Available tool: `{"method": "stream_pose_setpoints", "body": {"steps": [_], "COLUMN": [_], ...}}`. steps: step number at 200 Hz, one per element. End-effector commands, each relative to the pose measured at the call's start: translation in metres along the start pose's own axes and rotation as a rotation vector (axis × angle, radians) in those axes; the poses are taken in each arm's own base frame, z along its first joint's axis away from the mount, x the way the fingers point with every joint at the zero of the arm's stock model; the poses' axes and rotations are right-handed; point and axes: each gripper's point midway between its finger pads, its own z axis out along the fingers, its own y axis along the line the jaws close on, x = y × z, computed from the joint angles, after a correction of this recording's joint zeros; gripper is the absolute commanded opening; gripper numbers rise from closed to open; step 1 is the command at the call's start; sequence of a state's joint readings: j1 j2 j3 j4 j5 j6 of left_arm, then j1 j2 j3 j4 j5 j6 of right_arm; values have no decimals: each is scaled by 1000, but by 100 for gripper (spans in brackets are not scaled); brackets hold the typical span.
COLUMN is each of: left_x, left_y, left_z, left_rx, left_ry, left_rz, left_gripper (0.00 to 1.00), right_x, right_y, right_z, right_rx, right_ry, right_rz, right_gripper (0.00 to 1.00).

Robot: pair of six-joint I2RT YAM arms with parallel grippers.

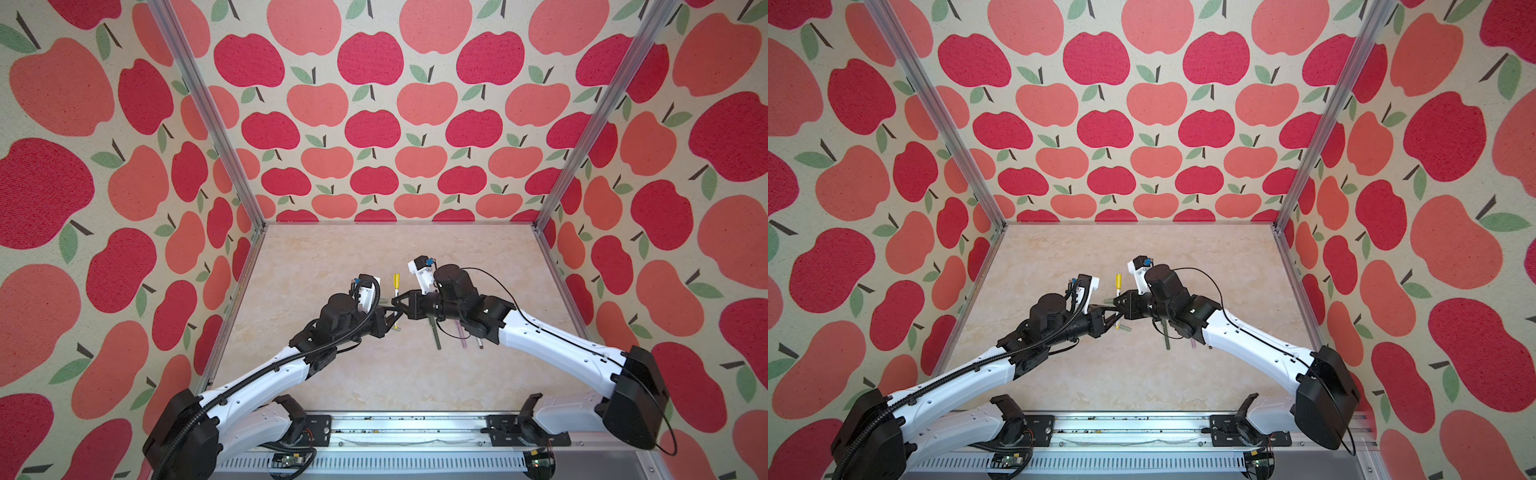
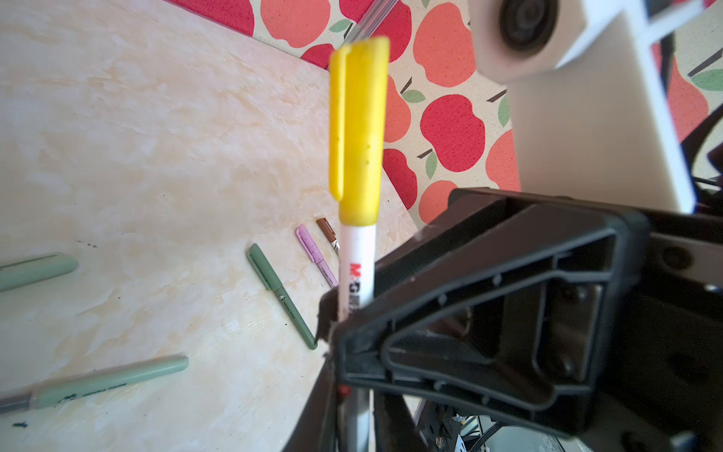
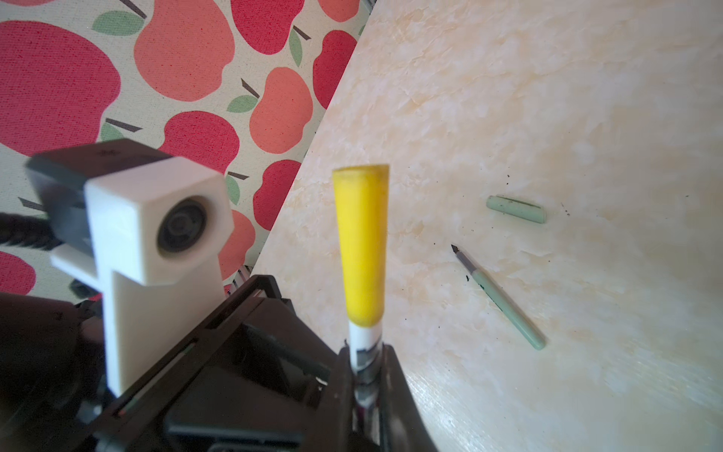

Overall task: Insert the pens into the pen caps
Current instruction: 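Open the left gripper and draw it back while the right holds the pen, then lower the capped white pen onto the table and open the right gripper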

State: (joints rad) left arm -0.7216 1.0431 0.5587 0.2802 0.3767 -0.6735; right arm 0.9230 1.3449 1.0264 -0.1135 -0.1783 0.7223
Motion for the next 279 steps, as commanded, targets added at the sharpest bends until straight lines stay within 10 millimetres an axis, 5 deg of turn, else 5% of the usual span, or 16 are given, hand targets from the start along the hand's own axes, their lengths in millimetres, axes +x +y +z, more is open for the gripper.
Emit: {"method": "stream_pose_setpoints", "body": {"steps": [1, 50, 94, 180, 279], "left_x": [-5, 10, 1, -5, -5], "left_y": [-9, 4, 14, 35, 37], "left_z": [-9, -46, -72, -72, -69], "left_rx": [28, -51, -107, -150, -148], "left_ry": [-45, -57, -146, -117, -96], "left_rz": [18, 55, 72, 7, -11], "left_gripper": [35, 51, 59, 58, 57], "right_x": [-11, -9, 36, 102, 107], "right_y": [-2, -29, -73, -122, -159], "right_z": [-8, -14, -5, 31, 55], "right_rx": [61, 156, 306, 433, 527], "right_ry": [-27, 19, 182, 430, 451], "right_rz": [-25, -11, 7, 74, 105], "right_gripper": [4, 5, 5, 7, 7]}}
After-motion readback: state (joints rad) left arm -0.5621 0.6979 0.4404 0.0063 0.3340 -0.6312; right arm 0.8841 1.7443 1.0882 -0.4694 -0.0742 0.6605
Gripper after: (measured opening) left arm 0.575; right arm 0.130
